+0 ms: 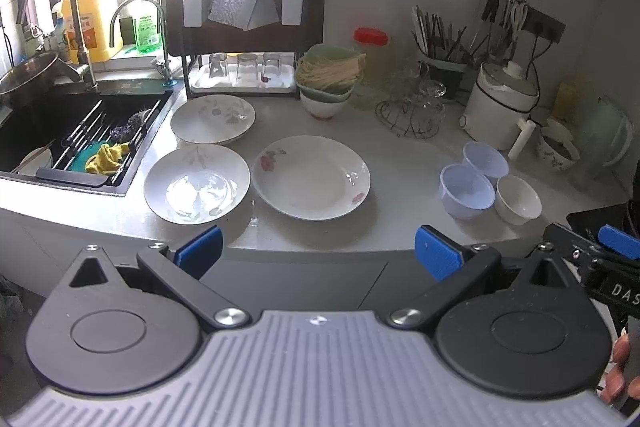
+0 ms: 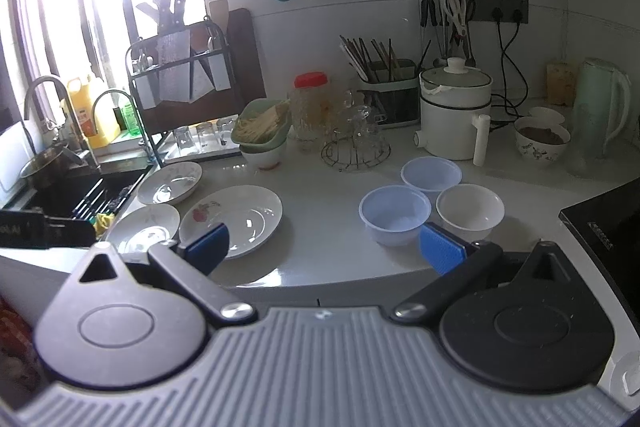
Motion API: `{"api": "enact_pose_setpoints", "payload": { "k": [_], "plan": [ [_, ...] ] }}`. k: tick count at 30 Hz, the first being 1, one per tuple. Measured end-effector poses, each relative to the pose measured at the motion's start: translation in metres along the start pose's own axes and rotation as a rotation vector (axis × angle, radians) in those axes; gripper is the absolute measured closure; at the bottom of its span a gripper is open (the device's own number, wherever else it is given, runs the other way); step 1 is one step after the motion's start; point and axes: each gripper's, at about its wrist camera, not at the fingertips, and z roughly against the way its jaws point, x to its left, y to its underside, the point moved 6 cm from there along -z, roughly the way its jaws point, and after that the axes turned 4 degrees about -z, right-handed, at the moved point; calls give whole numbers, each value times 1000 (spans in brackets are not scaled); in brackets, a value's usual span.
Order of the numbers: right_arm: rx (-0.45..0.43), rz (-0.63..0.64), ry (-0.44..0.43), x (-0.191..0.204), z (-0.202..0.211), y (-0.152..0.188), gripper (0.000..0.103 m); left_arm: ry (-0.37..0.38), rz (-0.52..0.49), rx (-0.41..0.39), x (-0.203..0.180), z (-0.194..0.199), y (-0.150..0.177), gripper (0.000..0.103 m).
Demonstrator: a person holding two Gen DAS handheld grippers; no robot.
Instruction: Organize plates and bowls
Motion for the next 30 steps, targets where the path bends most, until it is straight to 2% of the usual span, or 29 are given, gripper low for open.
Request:
{"api": "enact_pose_setpoints", "payload": {
  "k": [12, 30],
  "plan": [
    [-6, -7, 4, 2, 1, -3, 0, 1, 26, 31, 6, -7, 4, 0],
    [2, -6, 13, -1, 6, -1, 0, 27, 2, 38, -5, -17, 8, 0]
  ]
}}
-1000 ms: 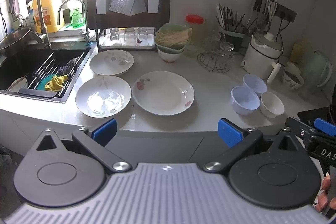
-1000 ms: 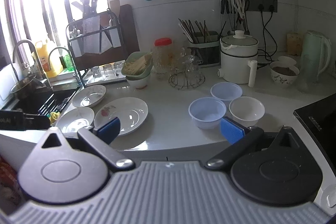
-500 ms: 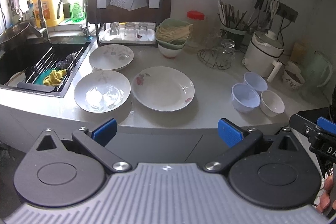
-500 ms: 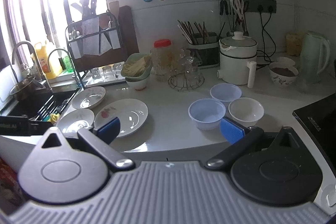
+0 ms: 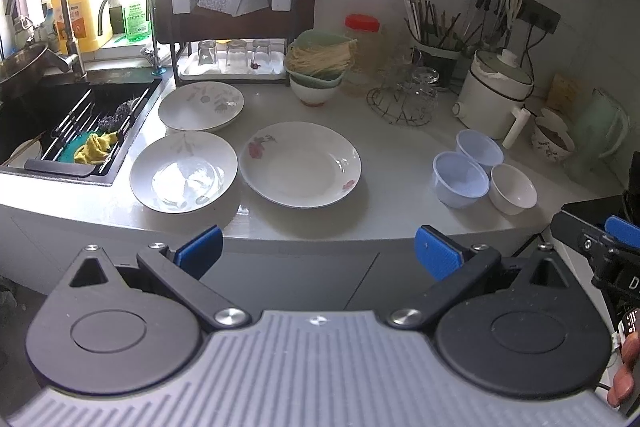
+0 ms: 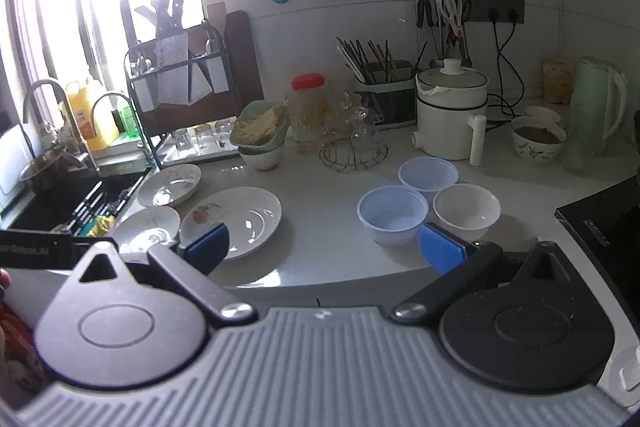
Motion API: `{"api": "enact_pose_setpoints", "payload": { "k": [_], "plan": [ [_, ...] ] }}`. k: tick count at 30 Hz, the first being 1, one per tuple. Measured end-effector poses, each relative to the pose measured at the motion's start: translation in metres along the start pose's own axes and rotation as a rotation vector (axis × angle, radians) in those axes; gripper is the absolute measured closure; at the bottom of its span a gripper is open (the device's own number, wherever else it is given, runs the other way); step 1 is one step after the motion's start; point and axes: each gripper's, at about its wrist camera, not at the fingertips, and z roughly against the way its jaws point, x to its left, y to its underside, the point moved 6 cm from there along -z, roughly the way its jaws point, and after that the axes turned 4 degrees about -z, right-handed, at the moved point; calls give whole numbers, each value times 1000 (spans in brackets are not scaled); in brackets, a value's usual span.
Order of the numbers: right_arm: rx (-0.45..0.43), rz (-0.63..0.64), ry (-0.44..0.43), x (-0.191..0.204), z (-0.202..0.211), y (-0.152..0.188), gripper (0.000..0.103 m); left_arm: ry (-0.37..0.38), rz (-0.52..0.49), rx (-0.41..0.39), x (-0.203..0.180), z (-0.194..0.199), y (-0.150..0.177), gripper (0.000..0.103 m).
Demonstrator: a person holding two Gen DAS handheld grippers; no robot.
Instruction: Organize plates and bowls
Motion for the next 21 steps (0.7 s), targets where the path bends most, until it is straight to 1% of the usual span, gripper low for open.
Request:
{"api": "enact_pose_setpoints", "payload": {
  "k": [4, 10, 14, 18, 21],
  "plan": [
    [22, -4, -7, -3, -2, 3, 0, 9, 8, 9, -4, -3, 4, 0],
    [35, 0, -16, -3, -5, 4, 0, -10, 15, -6, -5, -2, 6, 0],
    [59, 11, -14, -6, -7, 10, 0, -19, 34, 12, -5, -8, 12, 0],
    [61, 40, -45, -1, -4, 14, 0, -38, 14, 15, -8, -10, 16, 0],
    [57, 44, -47, -1, -3, 14, 0, -45, 2, 19, -11, -12, 20, 0]
  ]
}}
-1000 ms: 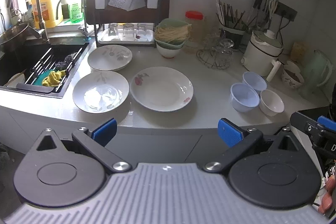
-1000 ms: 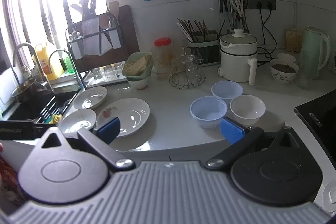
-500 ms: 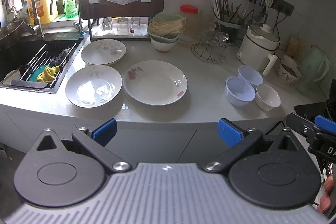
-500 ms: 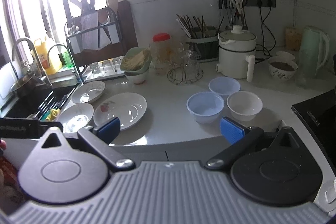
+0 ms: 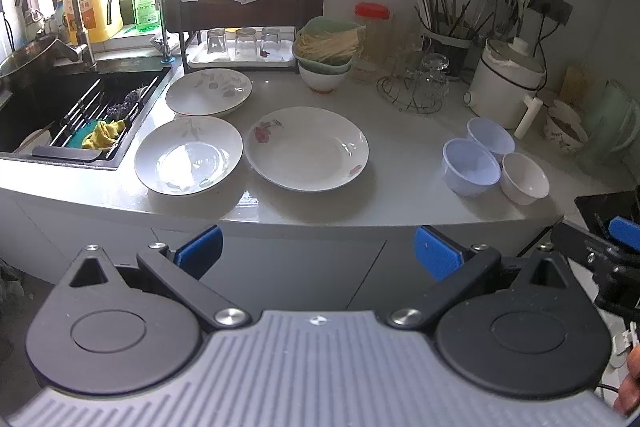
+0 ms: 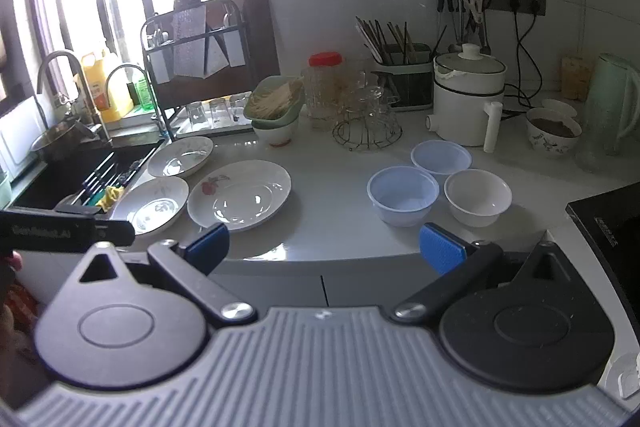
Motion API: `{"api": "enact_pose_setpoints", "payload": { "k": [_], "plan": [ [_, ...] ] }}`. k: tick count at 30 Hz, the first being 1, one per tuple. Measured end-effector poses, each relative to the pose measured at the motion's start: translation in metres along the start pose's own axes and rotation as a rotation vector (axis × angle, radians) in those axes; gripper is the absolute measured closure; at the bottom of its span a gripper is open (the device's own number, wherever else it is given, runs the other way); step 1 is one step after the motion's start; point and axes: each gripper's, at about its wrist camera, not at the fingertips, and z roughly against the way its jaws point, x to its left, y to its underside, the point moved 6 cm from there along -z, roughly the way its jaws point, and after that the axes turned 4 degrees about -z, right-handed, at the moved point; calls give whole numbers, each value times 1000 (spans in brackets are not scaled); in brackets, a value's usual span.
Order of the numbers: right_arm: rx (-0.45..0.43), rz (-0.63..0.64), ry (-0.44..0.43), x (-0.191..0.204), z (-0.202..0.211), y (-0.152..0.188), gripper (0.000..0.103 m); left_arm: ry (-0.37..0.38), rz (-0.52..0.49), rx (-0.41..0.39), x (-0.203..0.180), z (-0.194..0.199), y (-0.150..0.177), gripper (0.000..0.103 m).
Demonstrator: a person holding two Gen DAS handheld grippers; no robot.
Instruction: Organize plates and bowls
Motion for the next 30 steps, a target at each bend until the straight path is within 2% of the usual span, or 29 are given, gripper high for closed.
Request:
{"api": "enact_pose_setpoints", "payload": {
  "k": [7, 12, 20, 30],
  "plan": [
    [33, -23, -63, -1, -5, 11, 0, 19, -1, 33, -7, -10, 9, 0],
    [41, -10, -82, 4, -10, 11, 0, 32, -12, 33, -7, -17, 4, 0],
    [36, -18, -58, 5, -24, 3, 0, 2, -12, 76, 10, -38, -8, 0],
    [103, -2, -26, 21, -46, 4, 0, 55, -32, 116, 24, -65, -26, 0]
  ]
}}
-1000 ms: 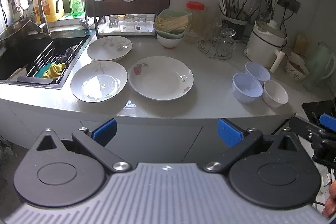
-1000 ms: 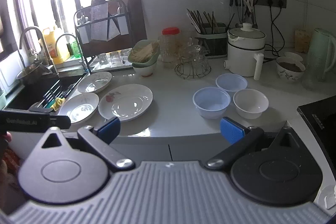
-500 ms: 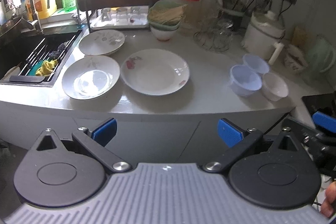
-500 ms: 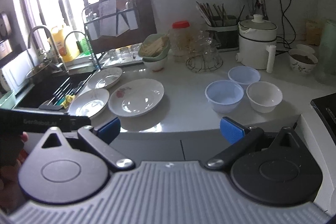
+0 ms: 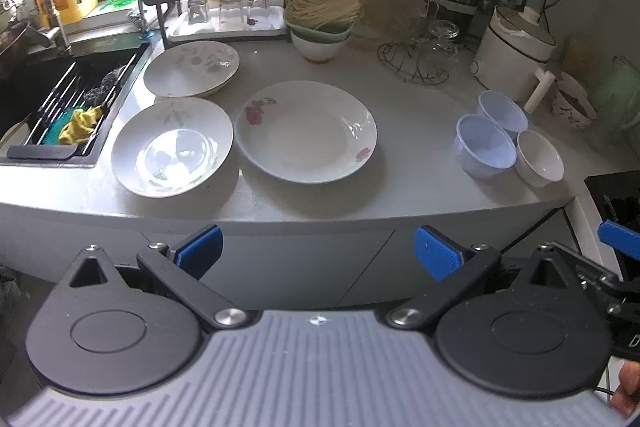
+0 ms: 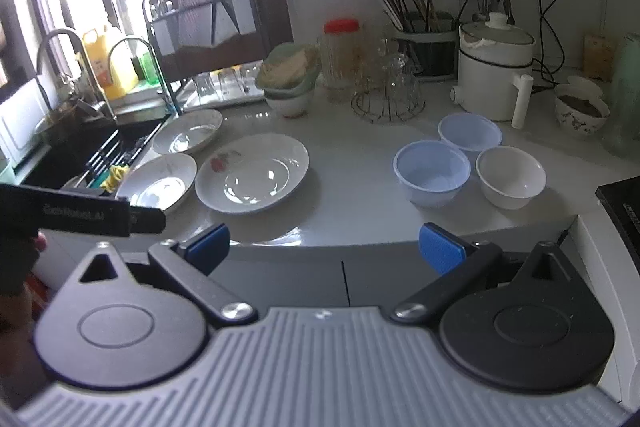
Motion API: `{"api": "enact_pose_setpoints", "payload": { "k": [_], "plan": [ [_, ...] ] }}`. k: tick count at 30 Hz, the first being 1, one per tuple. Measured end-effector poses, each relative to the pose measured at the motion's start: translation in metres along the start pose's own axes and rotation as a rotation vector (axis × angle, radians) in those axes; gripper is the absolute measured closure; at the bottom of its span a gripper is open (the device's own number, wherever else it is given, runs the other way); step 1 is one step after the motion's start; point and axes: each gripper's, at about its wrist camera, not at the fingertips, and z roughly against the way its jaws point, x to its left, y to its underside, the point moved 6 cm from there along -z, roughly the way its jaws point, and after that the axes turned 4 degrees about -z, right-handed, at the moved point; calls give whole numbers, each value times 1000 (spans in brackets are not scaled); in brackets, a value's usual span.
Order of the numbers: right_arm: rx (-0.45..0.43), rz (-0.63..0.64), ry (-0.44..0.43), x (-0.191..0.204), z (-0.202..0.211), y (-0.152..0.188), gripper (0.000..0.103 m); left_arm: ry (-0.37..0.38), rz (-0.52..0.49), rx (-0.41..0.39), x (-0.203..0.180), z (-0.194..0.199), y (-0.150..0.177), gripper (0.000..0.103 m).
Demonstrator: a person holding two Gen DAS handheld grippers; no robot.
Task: Organize plates and bowls
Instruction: 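Move the left gripper toward the rim of the leaf-pattern plate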
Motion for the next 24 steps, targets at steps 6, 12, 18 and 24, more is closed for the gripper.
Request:
{"api": "enact_pose_setpoints", "payload": {
  "k": [6, 12, 18, 24],
  "plan": [
    [-23, -19, 24, 14, -12, -11, 0, 24, -20, 3, 16, -16, -18, 0],
    [-24, -54, -15, 40, -34, -27, 0, 34, -29, 8, 48, -32, -41, 0],
    [-8, -70, -18, 75, -65, -43, 0, 34, -49, 18, 88, -49, -67, 0],
    [5, -91, -19, 108, -96, -56, 0, 38, -47, 30, 135, -67, -90, 0]
  ]
}}
